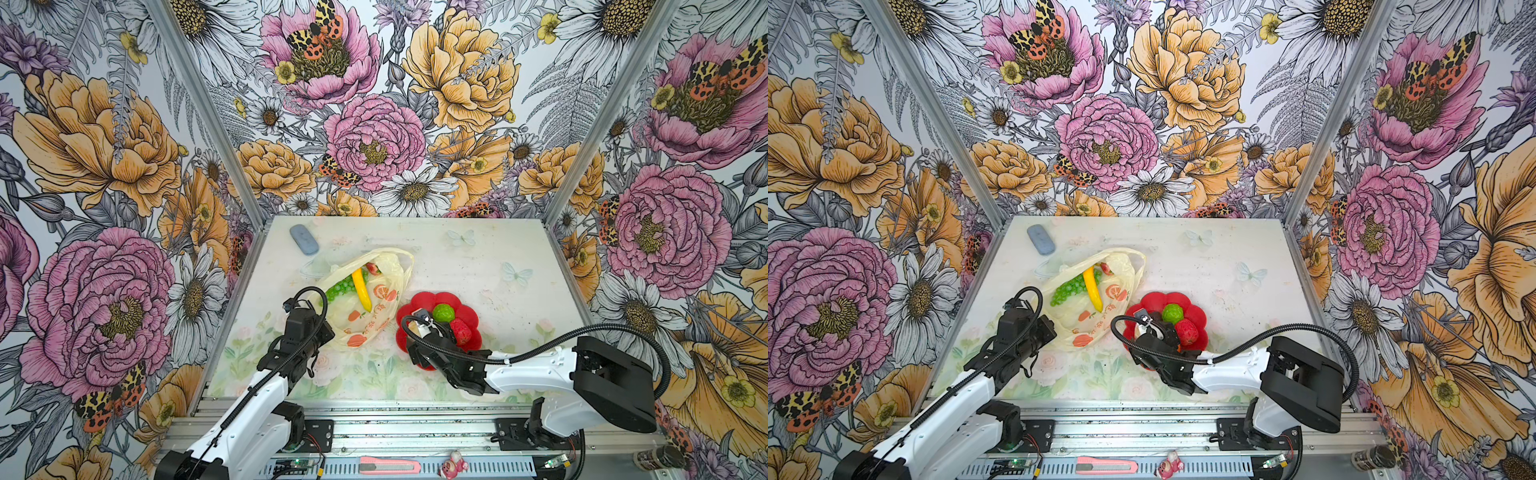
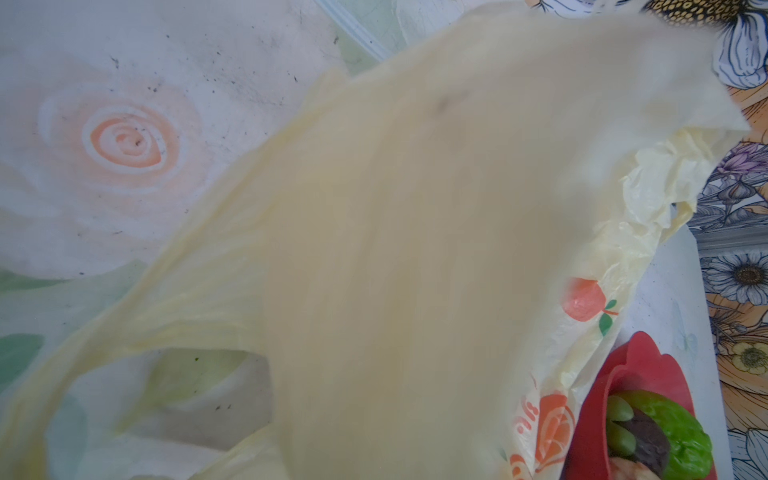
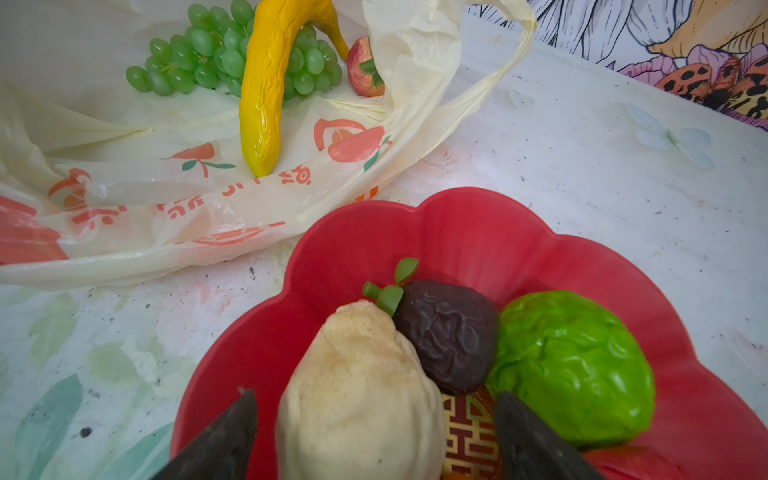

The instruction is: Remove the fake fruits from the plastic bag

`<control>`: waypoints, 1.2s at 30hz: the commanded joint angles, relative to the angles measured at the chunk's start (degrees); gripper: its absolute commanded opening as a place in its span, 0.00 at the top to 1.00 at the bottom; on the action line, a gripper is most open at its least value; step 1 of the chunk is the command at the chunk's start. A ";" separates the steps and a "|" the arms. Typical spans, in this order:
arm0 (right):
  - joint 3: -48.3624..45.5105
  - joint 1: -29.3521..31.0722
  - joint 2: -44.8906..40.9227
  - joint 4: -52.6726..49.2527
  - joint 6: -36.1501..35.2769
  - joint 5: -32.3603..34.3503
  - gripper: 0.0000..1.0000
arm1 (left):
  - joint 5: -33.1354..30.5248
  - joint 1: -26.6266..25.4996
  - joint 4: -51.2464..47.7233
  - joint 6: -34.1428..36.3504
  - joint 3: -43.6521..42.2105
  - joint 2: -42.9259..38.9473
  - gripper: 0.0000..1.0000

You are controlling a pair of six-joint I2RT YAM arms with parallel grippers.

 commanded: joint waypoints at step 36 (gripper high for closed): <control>39.92 -16.72 24.24 -4.07 28.44 -26.77 0.41 | -6.35 -18.03 -2.55 1.78 4.80 3.16 1.00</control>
